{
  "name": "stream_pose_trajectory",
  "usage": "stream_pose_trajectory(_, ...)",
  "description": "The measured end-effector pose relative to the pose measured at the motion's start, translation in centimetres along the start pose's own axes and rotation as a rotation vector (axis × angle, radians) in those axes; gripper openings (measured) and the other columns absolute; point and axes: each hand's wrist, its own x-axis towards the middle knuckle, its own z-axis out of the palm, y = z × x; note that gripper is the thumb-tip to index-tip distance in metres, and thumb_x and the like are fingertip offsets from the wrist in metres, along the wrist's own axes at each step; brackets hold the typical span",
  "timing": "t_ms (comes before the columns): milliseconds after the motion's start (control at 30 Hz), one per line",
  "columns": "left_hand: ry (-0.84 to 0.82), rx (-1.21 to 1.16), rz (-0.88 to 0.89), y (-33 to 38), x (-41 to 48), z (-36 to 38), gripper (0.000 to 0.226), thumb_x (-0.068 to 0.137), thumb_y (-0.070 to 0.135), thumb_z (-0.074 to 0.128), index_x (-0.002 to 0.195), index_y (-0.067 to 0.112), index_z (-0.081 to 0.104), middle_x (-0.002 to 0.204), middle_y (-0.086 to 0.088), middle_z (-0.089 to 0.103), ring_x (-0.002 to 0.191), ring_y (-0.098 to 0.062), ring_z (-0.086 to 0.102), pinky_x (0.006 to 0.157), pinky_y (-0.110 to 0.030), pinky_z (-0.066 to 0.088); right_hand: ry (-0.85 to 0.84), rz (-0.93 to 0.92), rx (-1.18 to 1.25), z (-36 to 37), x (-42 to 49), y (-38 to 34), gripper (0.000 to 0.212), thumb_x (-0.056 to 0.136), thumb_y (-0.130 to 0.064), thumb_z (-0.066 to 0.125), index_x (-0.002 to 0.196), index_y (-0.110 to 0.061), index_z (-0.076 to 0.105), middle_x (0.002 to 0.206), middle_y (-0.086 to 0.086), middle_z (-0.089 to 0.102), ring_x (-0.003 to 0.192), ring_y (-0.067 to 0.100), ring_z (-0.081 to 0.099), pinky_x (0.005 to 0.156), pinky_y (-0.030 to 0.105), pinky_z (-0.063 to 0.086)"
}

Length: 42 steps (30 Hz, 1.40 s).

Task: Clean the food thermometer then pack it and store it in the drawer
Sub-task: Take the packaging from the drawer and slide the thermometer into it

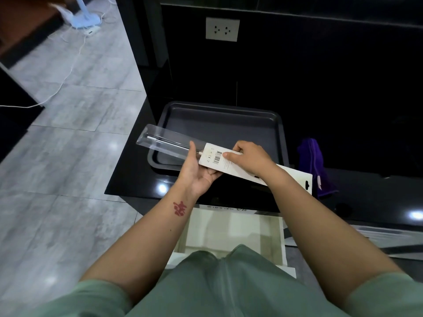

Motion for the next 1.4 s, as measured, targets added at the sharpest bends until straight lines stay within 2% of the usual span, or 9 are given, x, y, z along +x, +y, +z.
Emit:
stream_pose_trajectory(233,-0.018,0.018,-0.027,-0.4,0.2,0.6,0.089,0.087,0.076,0.024,0.115,0.002,0.063,0.114,-0.023,0.070,0.107,-0.034,0.067,0.100,-0.048,0.048,-0.027,0.026,0.131,-0.6,0.5,0.1,0.035,0.078,-0.051,0.072,0.074,-0.021,0.054,0.079,-0.007,0.064,0.068,0.010,0.057,0.055,0.027,0.040)
stream_pose_trajectory(467,0.008,0.014,0.088,1.5,0.4,-1.5,0.078,0.088,0.076,0.026,0.134,0.019,0.051,0.123,-0.009,0.068,0.110,-0.032,0.066,0.098,-0.050,0.048,-0.090,0.064,0.221,-1.3,0.2,1.3,0.036,0.076,-0.049,0.076,0.076,-0.020,0.054,0.090,0.001,0.071,0.077,0.018,0.064,0.062,0.030,0.044)
stream_pose_trajectory(600,0.049,-0.201,0.207,4.4,0.6,-4.4,0.075,0.086,0.075,0.033,0.140,0.024,0.041,0.125,-0.014,0.066,0.102,-0.038,0.069,0.084,-0.055,0.056,-0.092,0.086,0.188,-1.7,0.2,2.1,0.040,0.072,-0.055,0.076,0.075,-0.022,0.053,0.087,-0.001,0.072,0.085,0.022,0.068,0.065,0.034,0.048)
stream_pose_trajectory(700,0.074,-0.256,0.234,5.8,0.6,-5.9,0.079,0.086,0.076,0.031,0.129,0.013,0.052,0.122,-0.020,0.066,0.095,-0.041,0.071,0.071,-0.056,0.058,-0.079,0.098,0.138,-1.6,0.0,2.1,0.049,0.064,-0.067,0.074,0.075,-0.024,0.053,0.083,-0.004,0.070,0.083,0.021,0.067,0.072,0.042,0.053)
stream_pose_trajectory(933,0.165,-0.232,0.219,5.2,0.9,-5.3,0.058,0.095,0.063,0.032,0.114,0.013,0.055,0.109,-0.016,0.073,0.100,-0.039,0.069,0.063,-0.052,0.059,0.071,0.063,-0.119,-0.8,-0.1,1.4,0.064,0.061,-0.086,0.057,0.075,-0.025,0.046,0.075,-0.011,0.061,0.073,0.011,0.054,0.080,0.040,0.033)
stream_pose_trajectory(1033,0.195,-0.225,0.212,4.9,1.0,-4.7,0.065,0.096,0.060,0.031,0.143,0.017,0.041,0.108,-0.015,0.073,0.087,-0.037,0.073,0.077,-0.056,0.057,0.138,0.043,-0.251,-0.9,-0.3,1.0,0.065,0.061,-0.091,0.048,0.077,-0.028,0.043,0.075,-0.011,0.056,0.082,0.018,0.054,0.081,0.040,0.029)
stream_pose_trajectory(1100,0.204,-0.241,0.213,4.9,1.2,-4.5,0.063,0.097,0.059,0.031,0.144,0.018,0.040,0.104,-0.015,0.074,0.088,-0.037,0.073,0.080,-0.056,0.056,0.181,0.038,-0.322,-0.8,-0.4,0.7,0.068,0.063,-0.092,0.044,0.085,-0.028,0.046,0.081,-0.008,0.058,0.094,0.022,0.054,0.088,0.044,0.031)
stream_pose_trajectory(1233,0.225,-0.255,0.214,5.2,1.5,-4.0,0.051,0.098,0.058,0.030,0.106,0.013,0.051,0.113,-0.015,0.070,0.098,-0.038,0.070,0.066,-0.054,0.057,0.280,0.008,-0.405,-0.7,-1.0,0.2,0.072,0.073,-0.087,0.037,0.107,-0.025,0.053,0.100,-0.002,0.067,0.109,0.026,0.053,0.093,0.047,0.031)
stream_pose_trajectory(1400,0.235,-0.266,0.248,6.4,1.4,-4.4,0.053,0.098,0.058,0.028,0.126,0.019,0.050,0.102,-0.016,0.073,0.085,-0.036,0.073,0.061,-0.051,0.059,0.485,0.007,-0.382,-1.4,-1.1,0.7,0.063,0.092,-0.069,0.026,0.120,-0.022,0.056,0.119,0.001,0.064,0.116,0.026,0.049,0.096,0.048,0.030)
